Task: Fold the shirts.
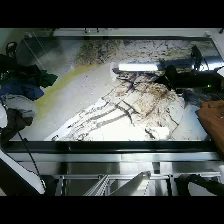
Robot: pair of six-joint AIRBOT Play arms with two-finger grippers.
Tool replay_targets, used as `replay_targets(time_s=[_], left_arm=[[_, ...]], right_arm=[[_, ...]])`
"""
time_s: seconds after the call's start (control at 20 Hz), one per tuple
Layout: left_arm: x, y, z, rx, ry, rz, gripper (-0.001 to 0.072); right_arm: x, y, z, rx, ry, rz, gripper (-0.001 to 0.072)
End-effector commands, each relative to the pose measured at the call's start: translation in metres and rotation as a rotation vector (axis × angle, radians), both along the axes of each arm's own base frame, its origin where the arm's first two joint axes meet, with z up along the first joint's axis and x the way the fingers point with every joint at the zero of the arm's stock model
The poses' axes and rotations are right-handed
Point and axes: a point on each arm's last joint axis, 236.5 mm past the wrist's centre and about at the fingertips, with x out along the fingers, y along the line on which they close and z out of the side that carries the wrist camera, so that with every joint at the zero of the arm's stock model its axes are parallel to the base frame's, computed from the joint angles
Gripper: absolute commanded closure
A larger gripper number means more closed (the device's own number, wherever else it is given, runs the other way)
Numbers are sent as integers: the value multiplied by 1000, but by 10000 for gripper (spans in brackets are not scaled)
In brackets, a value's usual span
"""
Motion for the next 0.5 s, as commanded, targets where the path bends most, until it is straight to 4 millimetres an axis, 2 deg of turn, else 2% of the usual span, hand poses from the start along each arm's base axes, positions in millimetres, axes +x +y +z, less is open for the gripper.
replay_targets(time_s=[0.0, 0.2, 0.35, 0.4, 0.45], left_arm=[[13, -8, -24, 11, -9, -6, -8], [17, -8, -30, 61, -16, -29, -8], [9, -3, -49, 218, 62, -96, -6], [9, -6, -54, 217, 71, -102, 42], [9, -10, -56, 217, 74, -110, 197]], right_arm=[[0, 1, -4, 0, 9, 4, 689], [0, 2, -6, -7, 1, 19, 689], [0, 3, -5, -3, 1, 20, 690], [0, 3, -5, -2, 1, 19, 690], [0, 3, -5, -1, 1, 19, 689]])
